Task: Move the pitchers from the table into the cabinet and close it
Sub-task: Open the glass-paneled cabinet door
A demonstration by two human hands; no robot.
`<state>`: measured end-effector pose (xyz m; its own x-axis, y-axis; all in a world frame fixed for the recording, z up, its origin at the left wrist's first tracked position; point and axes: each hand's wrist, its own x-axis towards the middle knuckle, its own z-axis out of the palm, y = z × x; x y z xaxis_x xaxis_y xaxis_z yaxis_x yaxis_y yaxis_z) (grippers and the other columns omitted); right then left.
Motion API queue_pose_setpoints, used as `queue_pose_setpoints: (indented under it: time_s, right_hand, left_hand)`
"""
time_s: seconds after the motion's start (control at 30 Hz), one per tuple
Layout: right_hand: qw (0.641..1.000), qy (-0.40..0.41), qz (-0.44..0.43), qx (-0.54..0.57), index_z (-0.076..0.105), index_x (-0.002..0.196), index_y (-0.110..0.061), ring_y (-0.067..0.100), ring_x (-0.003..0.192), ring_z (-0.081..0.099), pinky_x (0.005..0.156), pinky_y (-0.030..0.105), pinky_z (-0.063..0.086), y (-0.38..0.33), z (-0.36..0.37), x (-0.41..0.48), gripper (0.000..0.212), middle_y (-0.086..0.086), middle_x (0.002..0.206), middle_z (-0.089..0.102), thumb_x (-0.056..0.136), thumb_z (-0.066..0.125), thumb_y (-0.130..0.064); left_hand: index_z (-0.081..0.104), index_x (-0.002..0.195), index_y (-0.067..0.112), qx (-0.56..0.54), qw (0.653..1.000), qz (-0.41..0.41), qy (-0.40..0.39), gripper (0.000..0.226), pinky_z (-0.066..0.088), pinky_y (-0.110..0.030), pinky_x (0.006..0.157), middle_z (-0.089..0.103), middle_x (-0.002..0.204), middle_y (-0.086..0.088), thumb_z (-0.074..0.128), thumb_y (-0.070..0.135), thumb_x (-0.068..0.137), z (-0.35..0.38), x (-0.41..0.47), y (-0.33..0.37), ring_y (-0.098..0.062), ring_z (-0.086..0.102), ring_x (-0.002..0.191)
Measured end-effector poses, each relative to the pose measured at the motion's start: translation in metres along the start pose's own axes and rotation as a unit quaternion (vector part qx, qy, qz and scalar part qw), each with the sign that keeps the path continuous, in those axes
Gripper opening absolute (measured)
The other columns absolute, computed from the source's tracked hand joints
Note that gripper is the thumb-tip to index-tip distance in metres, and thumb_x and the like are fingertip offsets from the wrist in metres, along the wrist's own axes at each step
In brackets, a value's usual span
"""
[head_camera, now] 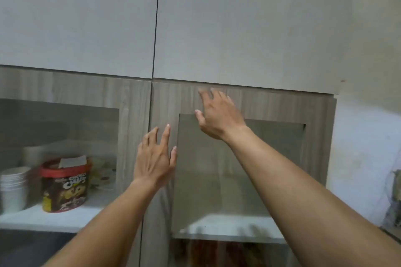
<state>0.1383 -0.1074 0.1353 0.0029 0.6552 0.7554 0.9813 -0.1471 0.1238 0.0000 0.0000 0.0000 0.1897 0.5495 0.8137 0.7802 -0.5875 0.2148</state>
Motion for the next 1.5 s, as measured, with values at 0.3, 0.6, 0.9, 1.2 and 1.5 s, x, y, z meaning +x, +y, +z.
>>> queue_pose_setpoints:
  time_s: [0.3,0.6,0.9,1.2,1.5]
  right_hand:
    - [0.998,-0.011,-0.057,-0.031,0.044,0.141,-0.013,0.042,0.134,0.04,0.111,0.061,0.033,-0.015,0.043,0.07,0.054,0.023,0.141,0.045,0.092,0.051,-0.034]
    - [0.999,-0.009,-0.027,-0.027,0.036,0.142,-0.012,0.043,0.133,0.037,0.111,0.072,0.023,-0.037,0.058,0.078,0.062,0.024,0.14,0.042,0.082,0.049,-0.02]
    - [0.998,-0.042,-0.007,0.041,0.035,0.141,-0.01,0.039,0.128,0.042,0.1,0.058,0.038,-0.045,0.017,0.059,0.058,0.019,0.136,0.046,0.085,0.048,-0.023]
    - [0.995,-0.062,0.041,0.063,0.027,0.152,-0.021,0.037,0.14,0.035,0.109,0.059,0.037,-0.071,-0.058,0.002,0.079,0.016,0.149,0.038,0.089,0.052,-0.061]
    - [0.991,-0.085,0.068,0.083,0.016,0.159,-0.024,0.032,0.149,0.026,0.118,0.053,0.029,-0.095,-0.147,-0.076,0.081,0.012,0.16,0.031,0.094,0.054,-0.055]
  left_hand:
    - [0.042,0.143,0.021,0.035,0.998,-0.036,0.031,0.058,0.048,-0.046,0.091,0.042,0.14,-0.016,0.052,0.043,0.091,0.043,0.016,-0.019,-0.035,0.049,0.118]
    - [0.042,0.136,0.021,-0.028,0.997,-0.065,0.034,0.056,0.051,-0.047,0.084,0.042,0.126,-0.01,0.062,0.037,0.086,0.058,0.003,-0.039,-0.03,0.05,0.107]
    - [0.036,0.134,0.018,-0.25,0.937,-0.242,-0.023,0.061,0.049,-0.045,0.093,0.058,0.13,-0.016,0.058,0.053,0.089,0.022,-0.014,-0.03,-0.038,0.058,0.114]
    - [0.063,0.086,0.02,-0.256,0.946,-0.181,-0.087,0.058,0.057,-0.039,0.069,0.07,0.082,0.003,0.054,0.076,0.075,-0.056,-0.083,-0.031,-0.021,0.066,0.079]
    - [0.054,0.077,0.007,-0.229,0.963,-0.125,-0.063,0.047,0.035,-0.032,0.053,0.056,0.062,-0.006,0.066,0.051,0.086,-0.136,-0.151,0.016,-0.029,0.054,0.059]
